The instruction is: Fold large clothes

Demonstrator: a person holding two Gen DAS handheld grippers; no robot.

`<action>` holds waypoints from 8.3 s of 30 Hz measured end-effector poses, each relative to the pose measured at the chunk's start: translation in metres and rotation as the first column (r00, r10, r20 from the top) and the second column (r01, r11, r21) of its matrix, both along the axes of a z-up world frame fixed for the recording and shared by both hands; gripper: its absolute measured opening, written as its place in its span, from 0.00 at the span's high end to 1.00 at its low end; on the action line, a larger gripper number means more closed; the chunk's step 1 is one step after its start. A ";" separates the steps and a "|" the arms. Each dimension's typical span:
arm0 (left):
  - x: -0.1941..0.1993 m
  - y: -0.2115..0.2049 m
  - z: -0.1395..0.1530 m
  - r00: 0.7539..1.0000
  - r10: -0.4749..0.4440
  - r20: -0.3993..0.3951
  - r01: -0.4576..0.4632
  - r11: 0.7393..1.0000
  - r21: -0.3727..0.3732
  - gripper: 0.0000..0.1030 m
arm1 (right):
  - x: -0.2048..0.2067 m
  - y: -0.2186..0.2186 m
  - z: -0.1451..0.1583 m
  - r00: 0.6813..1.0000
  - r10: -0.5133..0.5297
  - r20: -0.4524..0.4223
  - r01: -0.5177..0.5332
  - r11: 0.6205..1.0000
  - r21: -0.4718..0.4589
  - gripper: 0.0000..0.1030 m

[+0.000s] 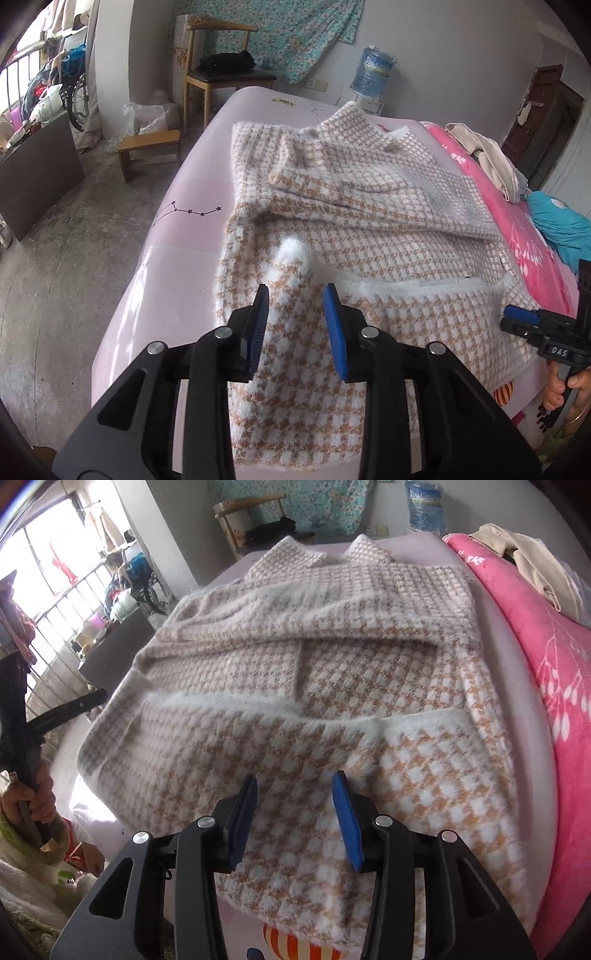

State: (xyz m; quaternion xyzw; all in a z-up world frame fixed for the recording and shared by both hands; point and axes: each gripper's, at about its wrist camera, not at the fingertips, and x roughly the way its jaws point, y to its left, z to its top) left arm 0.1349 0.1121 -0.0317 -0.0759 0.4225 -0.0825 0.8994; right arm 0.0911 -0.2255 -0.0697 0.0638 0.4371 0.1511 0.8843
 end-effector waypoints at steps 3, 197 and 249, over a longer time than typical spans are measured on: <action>0.006 -0.001 -0.004 1.000 0.006 -0.024 -0.005 0.999 0.041 0.64 | -0.006 -0.031 0.013 0.997 -0.069 0.044 0.069 0.998 0.004 0.51; 0.028 -0.074 -0.041 0.962 0.085 -0.259 -0.020 0.970 0.243 0.07 | 0.081 0.003 -0.019 0.979 -0.149 -0.140 0.152 0.988 0.009 0.06; 0.222 -0.072 0.102 0.968 -0.184 0.168 0.185 0.983 0.010 0.26 | 0.222 -0.040 0.119 1.000 0.010 0.029 -0.013 0.993 0.114 0.09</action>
